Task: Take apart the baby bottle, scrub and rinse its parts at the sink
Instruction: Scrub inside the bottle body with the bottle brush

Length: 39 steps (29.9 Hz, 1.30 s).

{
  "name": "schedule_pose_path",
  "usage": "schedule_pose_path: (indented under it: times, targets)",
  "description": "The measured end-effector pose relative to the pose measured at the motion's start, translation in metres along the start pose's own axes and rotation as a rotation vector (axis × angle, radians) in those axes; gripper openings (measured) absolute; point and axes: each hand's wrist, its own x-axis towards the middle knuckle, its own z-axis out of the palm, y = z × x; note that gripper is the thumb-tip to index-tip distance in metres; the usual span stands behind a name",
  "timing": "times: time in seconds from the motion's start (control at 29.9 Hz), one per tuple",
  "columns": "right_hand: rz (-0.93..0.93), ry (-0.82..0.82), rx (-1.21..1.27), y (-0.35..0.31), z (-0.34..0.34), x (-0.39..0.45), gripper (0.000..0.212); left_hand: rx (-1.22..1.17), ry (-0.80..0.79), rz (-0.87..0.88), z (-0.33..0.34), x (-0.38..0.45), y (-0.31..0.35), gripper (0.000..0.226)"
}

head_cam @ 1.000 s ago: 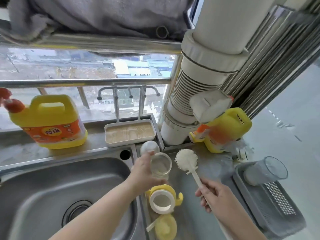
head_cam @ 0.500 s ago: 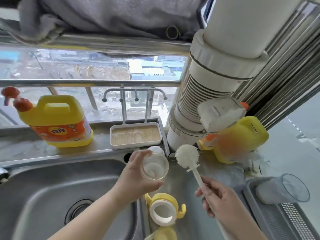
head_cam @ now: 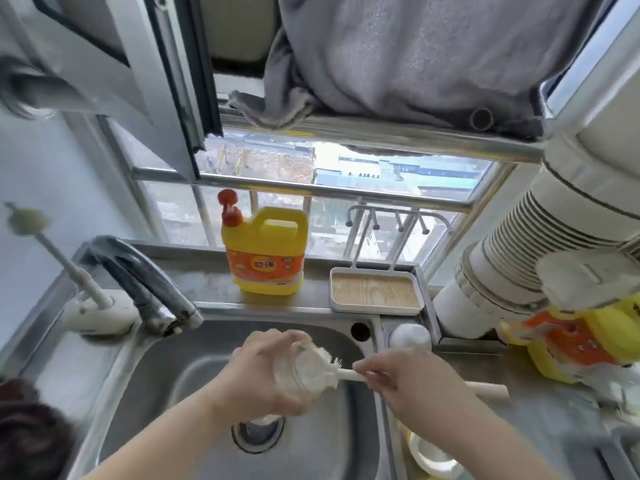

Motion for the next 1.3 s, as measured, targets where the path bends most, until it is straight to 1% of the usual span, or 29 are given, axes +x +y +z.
schedule_pose_path:
  times: [0.07,0.17,0.23,0.3,0.4,0.47,0.53,0.6,0.63,0.7,0.77,0.84,0.9,1.04,1.14,1.2,1.3]
  targets:
    - [-0.063,0.015,-0.243,-0.031,0.011,0.019,0.023,0.046,-0.058,0.008,-0.013,-0.012,-0.014,0.069]
    - [-0.128,-0.034,-0.422,-0.077,0.025,0.04,0.018,0.085,-0.059,0.005,-0.03,-0.028,-0.031,0.072]
    - [-0.123,-0.058,-0.438,-0.103,0.035,0.05,0.018,0.14,-0.036,0.019,-0.045,-0.036,-0.046,0.072]
    - [-0.087,-0.079,-0.374,-0.118,0.048,0.058,0.017,0.161,-0.013,0.026,-0.058,-0.039,-0.059,0.075]
    - [-0.062,-0.161,-0.313,-0.135,0.071,0.067,0.02,0.205,-0.051,0.013,-0.069,-0.046,-0.078,0.084]
    - [-0.037,-0.169,-0.315,-0.14,0.072,0.066,0.023,0.243,-0.056,0.003,-0.072,-0.053,-0.088,0.083]
    - [-0.016,-0.1,-0.296,-0.139,0.069,0.062,0.025,0.269,-0.04,-0.003,-0.076,-0.057,-0.092,0.082]
    - [-0.036,-0.025,-0.307,-0.139,0.071,0.057,0.026,0.26,-0.03,0.005,-0.08,-0.057,-0.089,0.085]
    - [-0.047,-0.013,-0.309,-0.141,0.075,0.055,0.026,0.252,-0.037,0.02,-0.08,-0.056,-0.086,0.089]
    - [-0.042,-0.055,-0.281,-0.145,0.083,0.05,0.025,0.267,-0.06,0.069,-0.076,-0.055,-0.083,0.096]
    - [-0.003,-0.085,-0.236,-0.14,0.082,0.045,0.026,0.282,-0.07,0.078,-0.073,-0.056,-0.085,0.093]
    - [0.034,-0.031,-0.158,-0.125,0.075,0.039,0.028,0.246,-0.051,0.049,-0.071,-0.058,-0.083,0.085]
    - [0.032,0.01,-0.12,-0.117,0.074,0.037,0.029,0.246,-0.043,0.059,-0.065,-0.057,-0.073,0.082]
    - [0.018,-0.041,-0.111,-0.11,0.078,0.03,0.028,0.344,-0.105,0.081,-0.053,-0.055,-0.062,0.088]
    - [0.039,0.007,-0.101,-0.085,0.066,0.023,0.029,0.326,-0.059,0.034,-0.05,-0.053,-0.06,0.082]
    - [0.006,0.022,-0.163,-0.078,0.062,0.023,0.029,0.326,-0.056,0.044,-0.04,-0.05,-0.044,0.079]
    - [-0.015,-0.017,-0.211,-0.073,0.059,0.021,0.029,0.386,-0.093,0.092,-0.028,-0.043,-0.026,0.082]
